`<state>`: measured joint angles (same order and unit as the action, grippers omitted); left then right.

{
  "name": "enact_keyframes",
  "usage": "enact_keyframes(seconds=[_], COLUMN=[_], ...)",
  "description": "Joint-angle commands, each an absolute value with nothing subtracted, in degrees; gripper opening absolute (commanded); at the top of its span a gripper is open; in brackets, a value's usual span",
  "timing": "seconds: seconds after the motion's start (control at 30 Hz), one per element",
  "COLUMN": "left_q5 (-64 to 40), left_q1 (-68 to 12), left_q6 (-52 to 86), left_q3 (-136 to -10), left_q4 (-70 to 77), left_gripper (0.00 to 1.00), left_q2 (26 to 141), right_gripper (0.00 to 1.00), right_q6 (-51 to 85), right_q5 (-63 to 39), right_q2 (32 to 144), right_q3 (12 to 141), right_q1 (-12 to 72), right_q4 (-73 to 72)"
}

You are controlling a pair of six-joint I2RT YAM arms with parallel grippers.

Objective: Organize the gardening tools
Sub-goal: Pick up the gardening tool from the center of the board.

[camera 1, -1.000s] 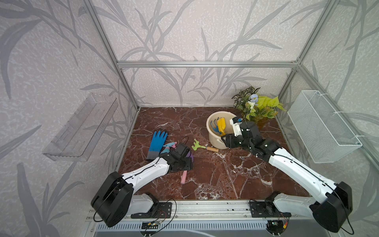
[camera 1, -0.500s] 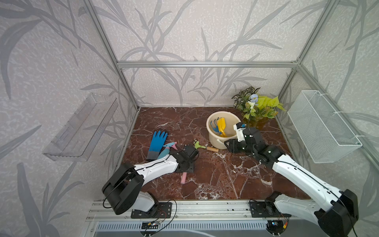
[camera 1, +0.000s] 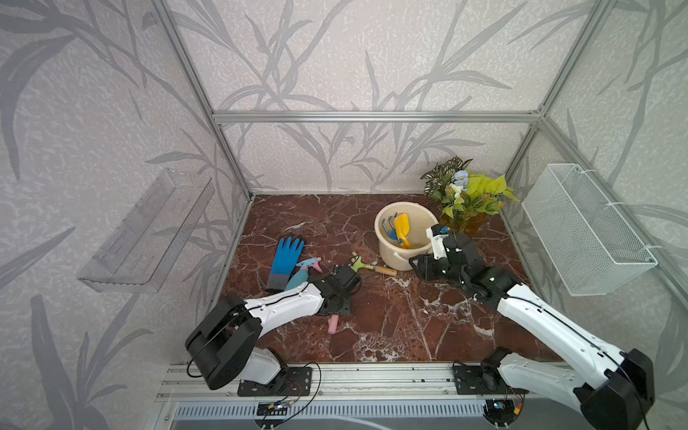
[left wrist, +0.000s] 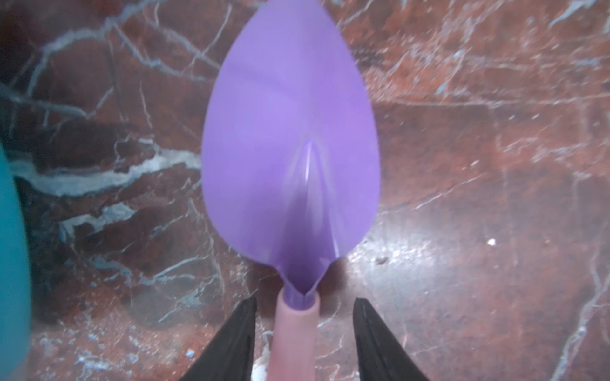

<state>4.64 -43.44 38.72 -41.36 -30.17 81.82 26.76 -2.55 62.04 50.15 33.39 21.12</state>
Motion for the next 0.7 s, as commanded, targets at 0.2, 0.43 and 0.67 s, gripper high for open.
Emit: enact_keyframes(seconds=[0.2, 0.43, 0.67], left_q5=[5.5, 4.9, 5.7], left_q1=[-44.7, -46.6, -48.5], left_q6=[41.1, 42.5, 42.5], left_q3=[-38.7, -37.6, -38.1], left_q4=[-33.8, -32.3, -31.3], left_gripper=[0.5, 0.44, 0.34], left_q2=[78.3, 79.3, 80.7], right_gripper=[0.57, 0.57, 0.57], right_q6=[27.5, 28.1, 28.5], right_q5=[-0.8, -0.4, 0.0], right_q2=[60.4, 59.3, 58.5], right_q3=[48.7, 47.6, 46.5], right_q1=[33.5, 33.5, 33.5], right_q4=[21.2, 20.8, 21.2])
